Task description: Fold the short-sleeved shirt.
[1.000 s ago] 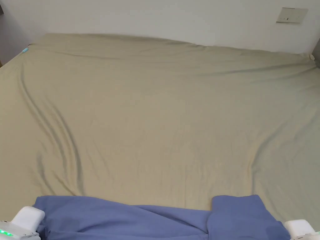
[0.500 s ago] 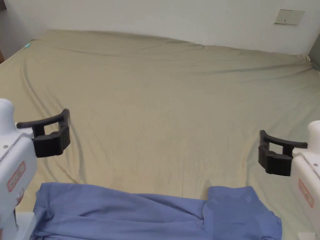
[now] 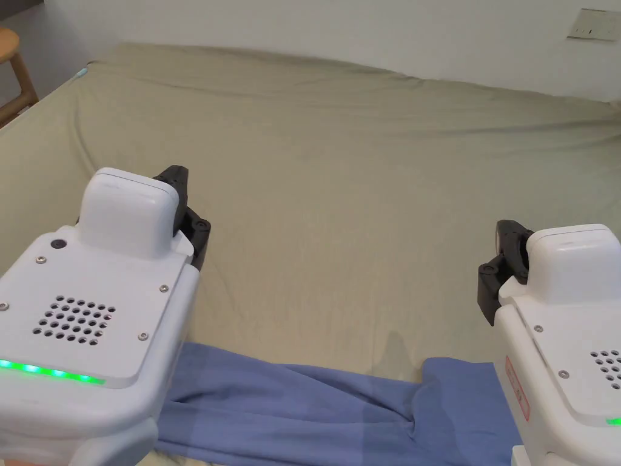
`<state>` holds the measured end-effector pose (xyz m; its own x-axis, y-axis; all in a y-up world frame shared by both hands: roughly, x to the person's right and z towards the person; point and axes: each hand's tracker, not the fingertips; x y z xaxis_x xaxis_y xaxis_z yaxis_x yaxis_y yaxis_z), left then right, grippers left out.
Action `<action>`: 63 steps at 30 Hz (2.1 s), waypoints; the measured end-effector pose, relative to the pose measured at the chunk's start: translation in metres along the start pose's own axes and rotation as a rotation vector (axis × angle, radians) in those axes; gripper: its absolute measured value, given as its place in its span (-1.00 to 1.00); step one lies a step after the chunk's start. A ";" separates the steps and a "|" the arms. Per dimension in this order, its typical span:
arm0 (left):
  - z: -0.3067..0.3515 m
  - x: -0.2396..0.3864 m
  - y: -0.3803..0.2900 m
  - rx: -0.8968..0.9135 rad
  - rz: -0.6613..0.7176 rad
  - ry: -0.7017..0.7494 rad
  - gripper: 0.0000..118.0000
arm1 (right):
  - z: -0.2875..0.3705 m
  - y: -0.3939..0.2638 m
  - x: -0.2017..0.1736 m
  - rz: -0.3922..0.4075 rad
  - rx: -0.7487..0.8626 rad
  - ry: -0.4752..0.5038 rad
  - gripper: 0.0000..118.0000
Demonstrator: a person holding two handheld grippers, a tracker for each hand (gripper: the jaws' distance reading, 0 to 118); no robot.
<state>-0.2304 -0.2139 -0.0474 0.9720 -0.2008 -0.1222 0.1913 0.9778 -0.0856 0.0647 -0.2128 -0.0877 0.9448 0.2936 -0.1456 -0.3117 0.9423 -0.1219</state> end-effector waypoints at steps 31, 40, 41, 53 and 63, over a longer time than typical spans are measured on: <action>-0.081 -0.192 -0.295 -1.055 1.009 -0.454 0.96 | -0.038 -0.035 0.014 0.022 -0.190 0.015 -1.00; -0.084 -0.170 -0.341 -0.962 1.415 -0.714 0.70 | -0.036 -0.023 0.013 -0.048 -0.195 0.066 -1.00; -0.086 -0.164 -0.336 -0.959 1.372 -0.728 0.21 | -0.036 -0.020 0.010 -0.046 -0.192 0.066 -1.00; -0.080 -0.157 -0.313 -1.041 1.160 -0.570 -0.86 | -0.031 -0.012 0.008 -0.013 -0.182 0.072 -1.00; -0.066 -0.205 -0.288 -0.957 1.098 -0.469 -0.86 | -0.025 -0.007 0.015 -0.018 -0.173 0.061 -1.00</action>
<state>-0.4932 -0.4580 -0.0626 0.5599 0.7897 -0.2508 -0.6073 0.1852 -0.7726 0.0783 -0.2191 -0.1132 0.9439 0.2620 -0.2008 -0.3128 0.9042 -0.2909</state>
